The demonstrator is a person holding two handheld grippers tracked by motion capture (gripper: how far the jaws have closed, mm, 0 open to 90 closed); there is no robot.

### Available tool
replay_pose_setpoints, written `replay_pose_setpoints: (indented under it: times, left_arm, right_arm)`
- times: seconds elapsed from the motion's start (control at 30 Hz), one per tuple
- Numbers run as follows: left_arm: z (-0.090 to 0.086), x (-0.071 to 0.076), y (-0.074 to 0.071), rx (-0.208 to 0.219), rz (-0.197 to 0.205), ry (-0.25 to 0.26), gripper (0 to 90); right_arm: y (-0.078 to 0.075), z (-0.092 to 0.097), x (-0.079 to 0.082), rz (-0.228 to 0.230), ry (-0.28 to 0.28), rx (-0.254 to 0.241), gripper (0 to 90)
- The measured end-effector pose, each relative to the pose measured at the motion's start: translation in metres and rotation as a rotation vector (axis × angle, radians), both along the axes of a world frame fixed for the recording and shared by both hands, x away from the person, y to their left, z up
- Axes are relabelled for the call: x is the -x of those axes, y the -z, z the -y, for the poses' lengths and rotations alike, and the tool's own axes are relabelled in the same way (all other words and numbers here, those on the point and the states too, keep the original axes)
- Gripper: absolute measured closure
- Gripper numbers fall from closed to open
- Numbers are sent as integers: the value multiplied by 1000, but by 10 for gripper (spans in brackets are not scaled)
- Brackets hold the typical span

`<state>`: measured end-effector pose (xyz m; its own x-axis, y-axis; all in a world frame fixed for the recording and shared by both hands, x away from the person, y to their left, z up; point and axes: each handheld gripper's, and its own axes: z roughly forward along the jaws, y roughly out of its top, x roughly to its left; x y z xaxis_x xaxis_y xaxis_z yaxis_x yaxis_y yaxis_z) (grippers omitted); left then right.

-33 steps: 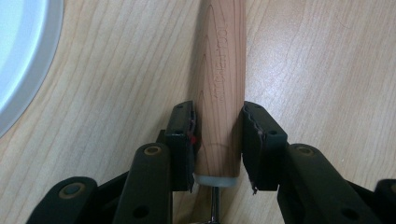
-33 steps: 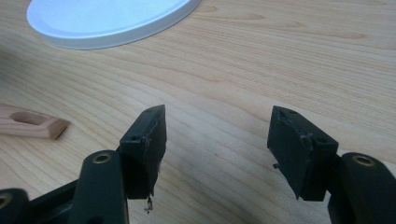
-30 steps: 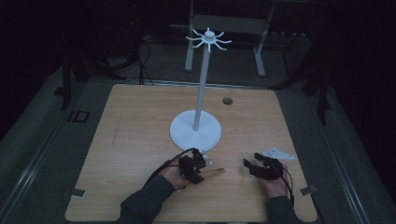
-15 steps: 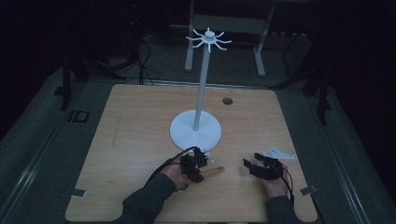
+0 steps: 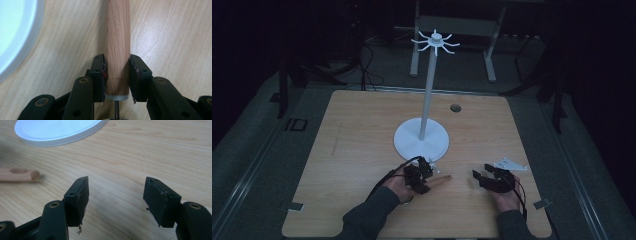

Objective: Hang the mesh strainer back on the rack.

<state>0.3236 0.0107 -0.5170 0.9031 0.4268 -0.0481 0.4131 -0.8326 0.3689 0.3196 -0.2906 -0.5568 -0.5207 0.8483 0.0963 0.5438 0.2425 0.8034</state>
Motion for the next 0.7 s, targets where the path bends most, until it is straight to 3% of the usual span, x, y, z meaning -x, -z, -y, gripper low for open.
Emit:
replay_pose_setpoints:
  times: [0.7]
  left_arm:
    - [-24, -3, -24, 105, 99, -121, 684]
  right_arm:
    - [0, 0, 0, 1, 0, 1, 369]
